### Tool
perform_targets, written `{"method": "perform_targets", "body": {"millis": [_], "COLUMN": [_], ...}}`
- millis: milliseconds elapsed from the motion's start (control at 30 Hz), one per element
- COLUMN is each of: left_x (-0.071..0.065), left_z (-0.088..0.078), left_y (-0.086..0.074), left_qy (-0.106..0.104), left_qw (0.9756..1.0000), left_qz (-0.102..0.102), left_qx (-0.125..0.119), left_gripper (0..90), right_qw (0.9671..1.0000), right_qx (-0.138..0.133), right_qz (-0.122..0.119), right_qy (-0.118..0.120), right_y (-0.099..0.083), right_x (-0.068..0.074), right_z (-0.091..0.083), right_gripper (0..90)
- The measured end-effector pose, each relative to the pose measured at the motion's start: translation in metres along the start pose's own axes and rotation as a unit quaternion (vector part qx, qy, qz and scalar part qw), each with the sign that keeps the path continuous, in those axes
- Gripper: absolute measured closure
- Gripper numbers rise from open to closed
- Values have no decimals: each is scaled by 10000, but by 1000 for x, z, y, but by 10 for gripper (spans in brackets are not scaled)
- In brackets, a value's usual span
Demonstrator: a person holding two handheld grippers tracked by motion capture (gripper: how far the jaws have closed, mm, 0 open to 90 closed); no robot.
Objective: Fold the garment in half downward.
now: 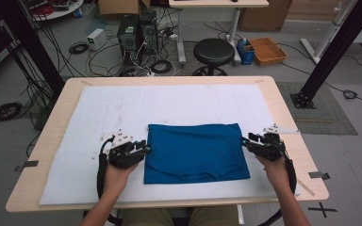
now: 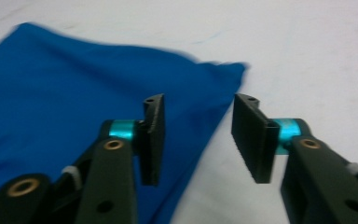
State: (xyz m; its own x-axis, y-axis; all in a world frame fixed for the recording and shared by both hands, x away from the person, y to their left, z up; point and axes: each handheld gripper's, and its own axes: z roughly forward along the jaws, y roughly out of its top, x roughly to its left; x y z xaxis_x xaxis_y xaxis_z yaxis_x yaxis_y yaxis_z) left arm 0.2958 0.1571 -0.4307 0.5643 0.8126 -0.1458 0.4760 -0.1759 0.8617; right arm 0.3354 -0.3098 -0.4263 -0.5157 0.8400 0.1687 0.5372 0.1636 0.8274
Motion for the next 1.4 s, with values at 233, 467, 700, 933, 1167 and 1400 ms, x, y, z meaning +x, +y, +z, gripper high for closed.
{"method": "perform_targets", "body": {"millis": [233,467,700,933,1167,1400], "left_x": [-6,-16,-21,-26,-25,-24], "left_z": [-4,0,7,6,-8,-10], "left_y": [-21,-24,-24,-23,-19,-23], "left_qy": [-56,-102,61,127,-151,-276], "left_qw": [9999,9996,9979,9980,9995,9991], "left_qz": [-98,64,276,373,77,-60], "left_qx": [119,257,575,490,252,308], "left_gripper": [690,690,831,883,884,885], "right_qw": [9981,9954,9943,9940,9949,9898], "right_qx": [308,563,680,678,638,1086], "right_qz": [-501,-718,-753,-787,-739,-899], "right_qy": [190,295,318,331,269,202], "right_y": [-18,-33,-36,-35,-31,-36], "right_x": [24,39,42,42,43,44], "right_z": [-15,-23,-19,-18,-25,-11], "right_gripper": [663,668,668,668,685,849]}}
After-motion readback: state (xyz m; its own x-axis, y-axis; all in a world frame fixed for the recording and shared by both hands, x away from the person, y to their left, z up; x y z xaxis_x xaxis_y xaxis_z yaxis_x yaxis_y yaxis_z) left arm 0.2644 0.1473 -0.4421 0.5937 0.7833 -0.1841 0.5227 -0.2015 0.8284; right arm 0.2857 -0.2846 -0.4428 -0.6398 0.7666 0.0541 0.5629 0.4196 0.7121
